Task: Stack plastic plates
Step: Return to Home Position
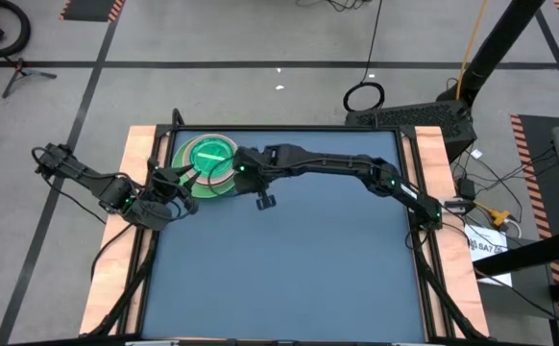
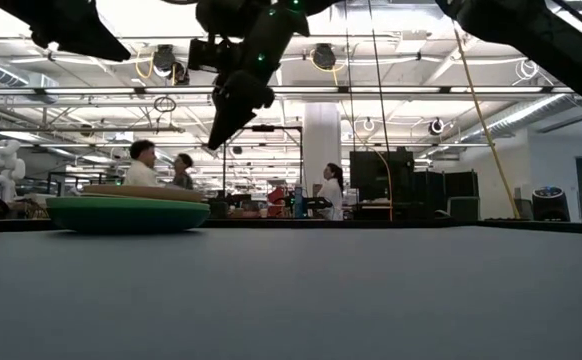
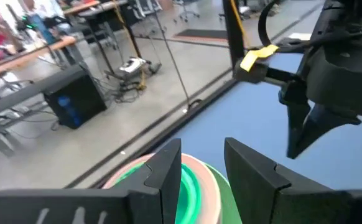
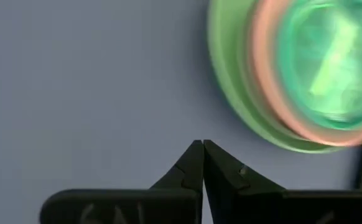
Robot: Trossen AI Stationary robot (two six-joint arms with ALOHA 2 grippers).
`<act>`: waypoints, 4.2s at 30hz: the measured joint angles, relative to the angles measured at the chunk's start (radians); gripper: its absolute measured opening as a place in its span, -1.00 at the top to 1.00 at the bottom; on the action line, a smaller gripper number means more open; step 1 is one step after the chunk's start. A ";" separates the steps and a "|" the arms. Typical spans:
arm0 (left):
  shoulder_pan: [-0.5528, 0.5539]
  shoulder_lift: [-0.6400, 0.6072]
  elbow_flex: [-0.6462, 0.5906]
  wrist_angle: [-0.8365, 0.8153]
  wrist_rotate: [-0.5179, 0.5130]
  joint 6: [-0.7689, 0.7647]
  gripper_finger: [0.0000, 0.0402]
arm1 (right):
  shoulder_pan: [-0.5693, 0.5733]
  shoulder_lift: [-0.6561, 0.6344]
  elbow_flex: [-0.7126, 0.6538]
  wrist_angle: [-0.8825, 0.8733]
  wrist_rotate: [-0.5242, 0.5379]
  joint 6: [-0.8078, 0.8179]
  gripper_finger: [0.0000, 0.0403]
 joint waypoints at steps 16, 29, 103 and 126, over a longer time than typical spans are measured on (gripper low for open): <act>-0.106 0.155 0.000 0.009 0.198 -0.017 0.36 | 0.092 0.002 -0.024 -0.161 -0.126 0.045 1.00; -0.122 0.216 0.000 0.023 0.199 -0.074 0.36 | 0.152 -0.222 -0.347 -0.051 -0.122 0.062 1.00; 0.144 -0.413 -0.202 0.304 0.717 0.427 0.36 | -0.053 -1.269 -1.832 1.463 -0.026 0.233 1.00; 0.144 -0.414 -0.497 0.613 0.714 0.382 0.36 | -0.054 -1.269 -1.832 1.459 -0.081 0.291 1.00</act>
